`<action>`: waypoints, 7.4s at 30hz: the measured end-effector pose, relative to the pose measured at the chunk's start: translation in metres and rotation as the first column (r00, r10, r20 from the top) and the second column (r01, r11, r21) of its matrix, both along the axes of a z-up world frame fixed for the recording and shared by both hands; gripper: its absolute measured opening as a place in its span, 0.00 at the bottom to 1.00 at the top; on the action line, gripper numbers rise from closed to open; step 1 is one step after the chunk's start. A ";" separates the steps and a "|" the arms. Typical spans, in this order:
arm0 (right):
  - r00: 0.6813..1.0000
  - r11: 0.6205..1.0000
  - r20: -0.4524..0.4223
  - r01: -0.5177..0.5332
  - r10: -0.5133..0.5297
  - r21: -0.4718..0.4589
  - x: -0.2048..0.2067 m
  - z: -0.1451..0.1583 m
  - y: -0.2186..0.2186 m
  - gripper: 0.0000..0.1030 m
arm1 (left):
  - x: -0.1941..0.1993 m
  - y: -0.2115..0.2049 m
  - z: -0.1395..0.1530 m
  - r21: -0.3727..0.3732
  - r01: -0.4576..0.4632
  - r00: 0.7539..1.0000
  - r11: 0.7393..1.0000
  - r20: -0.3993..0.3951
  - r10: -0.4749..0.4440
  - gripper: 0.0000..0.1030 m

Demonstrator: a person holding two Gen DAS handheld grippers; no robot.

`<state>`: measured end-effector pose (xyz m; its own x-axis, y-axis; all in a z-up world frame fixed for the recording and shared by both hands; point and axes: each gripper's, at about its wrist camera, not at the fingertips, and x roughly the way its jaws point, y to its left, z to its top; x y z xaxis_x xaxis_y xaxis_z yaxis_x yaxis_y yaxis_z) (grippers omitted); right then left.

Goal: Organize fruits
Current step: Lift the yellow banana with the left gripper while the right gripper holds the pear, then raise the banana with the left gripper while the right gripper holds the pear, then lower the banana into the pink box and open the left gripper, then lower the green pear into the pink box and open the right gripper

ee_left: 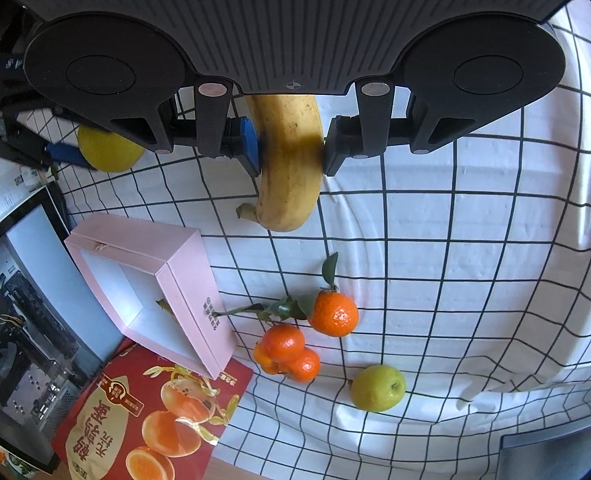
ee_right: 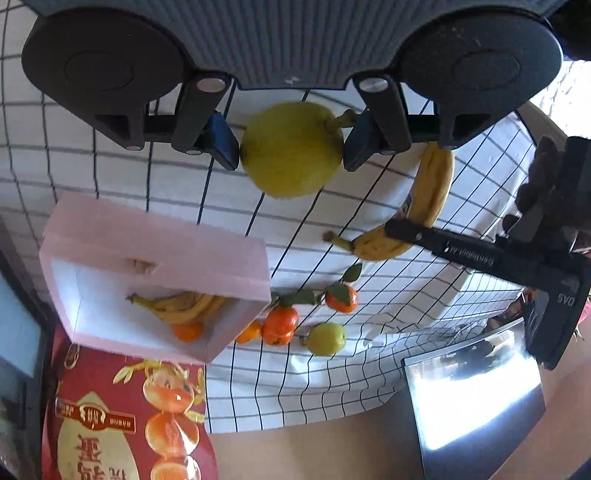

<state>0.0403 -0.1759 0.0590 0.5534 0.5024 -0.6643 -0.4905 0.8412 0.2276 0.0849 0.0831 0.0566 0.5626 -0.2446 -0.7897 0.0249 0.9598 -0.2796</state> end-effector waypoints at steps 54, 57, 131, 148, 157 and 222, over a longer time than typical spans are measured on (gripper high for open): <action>0.985 0.980 0.099 0.126 -0.142 0.155 -0.038 0.028 -0.093 0.71 | 0.001 0.000 -0.006 0.002 -0.012 1.000 1.000 -0.025 0.012 0.41; 0.992 0.996 0.113 0.057 -0.064 0.064 -0.045 0.022 -0.070 0.71 | 0.001 0.000 -0.007 0.010 -0.016 1.000 1.000 -0.025 0.016 0.41; 0.853 0.854 0.052 0.515 -0.519 0.077 -0.006 0.017 -0.116 0.60 | 0.221 -0.227 0.012 0.028 0.288 0.952 0.957 -0.120 -0.283 0.40; 0.846 0.846 0.002 0.532 -0.532 0.032 -0.016 0.005 -0.114 0.60 | 0.237 -0.225 -0.021 0.028 0.183 0.967 0.983 -0.183 -0.175 0.41; 0.861 0.862 0.035 0.506 -0.507 0.034 -0.021 0.013 -0.108 0.60 | 0.204 -0.169 0.028 -0.146 0.209 0.978 0.967 0.041 -0.205 0.40; 0.988 0.989 0.091 0.129 -0.123 -0.065 0.068 0.047 -0.018 0.62 | 0.119 0.013 0.047 0.320 0.026 0.964 0.947 0.243 -0.109 0.40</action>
<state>0.1086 -0.1939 0.1063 0.6664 0.3784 -0.6424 -0.3945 0.9101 0.1269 0.2043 0.0960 0.1037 0.7453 -0.0541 -0.6645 0.1233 0.9907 0.0576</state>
